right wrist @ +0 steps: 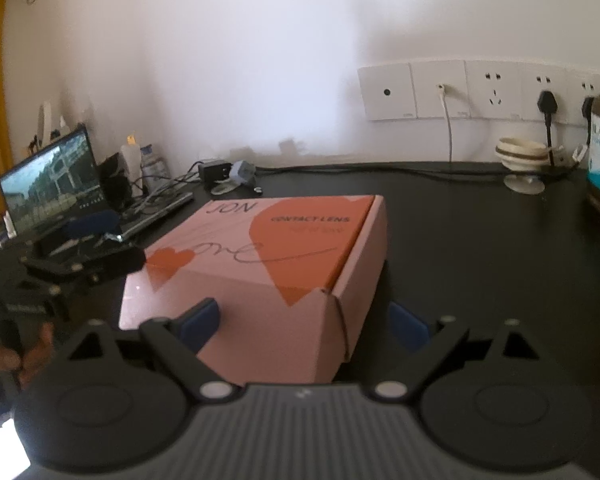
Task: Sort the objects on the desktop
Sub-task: 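Withdraw the right tool back from the closed pink box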
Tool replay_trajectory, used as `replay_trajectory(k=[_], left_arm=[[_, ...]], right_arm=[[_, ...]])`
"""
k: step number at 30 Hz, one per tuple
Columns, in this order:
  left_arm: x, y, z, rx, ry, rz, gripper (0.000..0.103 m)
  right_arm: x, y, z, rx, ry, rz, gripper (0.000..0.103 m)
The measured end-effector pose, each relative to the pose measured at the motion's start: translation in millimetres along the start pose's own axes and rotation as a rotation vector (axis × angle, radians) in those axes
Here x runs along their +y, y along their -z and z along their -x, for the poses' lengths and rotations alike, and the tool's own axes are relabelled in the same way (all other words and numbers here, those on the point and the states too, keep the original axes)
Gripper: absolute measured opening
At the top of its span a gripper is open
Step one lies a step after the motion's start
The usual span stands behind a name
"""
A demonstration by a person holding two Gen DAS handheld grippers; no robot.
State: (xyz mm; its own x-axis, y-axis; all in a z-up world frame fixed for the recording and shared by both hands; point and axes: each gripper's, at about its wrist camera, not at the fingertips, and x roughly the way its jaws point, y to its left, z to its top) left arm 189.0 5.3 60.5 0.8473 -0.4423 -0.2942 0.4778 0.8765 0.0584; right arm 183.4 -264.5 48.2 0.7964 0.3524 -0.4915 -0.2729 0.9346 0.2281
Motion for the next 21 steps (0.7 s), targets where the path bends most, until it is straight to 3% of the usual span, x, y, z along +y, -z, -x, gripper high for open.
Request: replay_trajectory(k=[11,14,21], left_arm=[[7,1,-9,0.059,0.007,0.041,0.103],[7,3,-7,0.054,-0.012,0.048,0.103],[1,3,-6,0.050,-0.036,0.015,0.103]], right_arm=[[-3,10,8,-0.089,0.024,-0.034,0.097],[-8,11,12,-0.109,0.021,-0.075,0.102],[-8,13,17,-0.127,0.035,-0.093,0.102]])
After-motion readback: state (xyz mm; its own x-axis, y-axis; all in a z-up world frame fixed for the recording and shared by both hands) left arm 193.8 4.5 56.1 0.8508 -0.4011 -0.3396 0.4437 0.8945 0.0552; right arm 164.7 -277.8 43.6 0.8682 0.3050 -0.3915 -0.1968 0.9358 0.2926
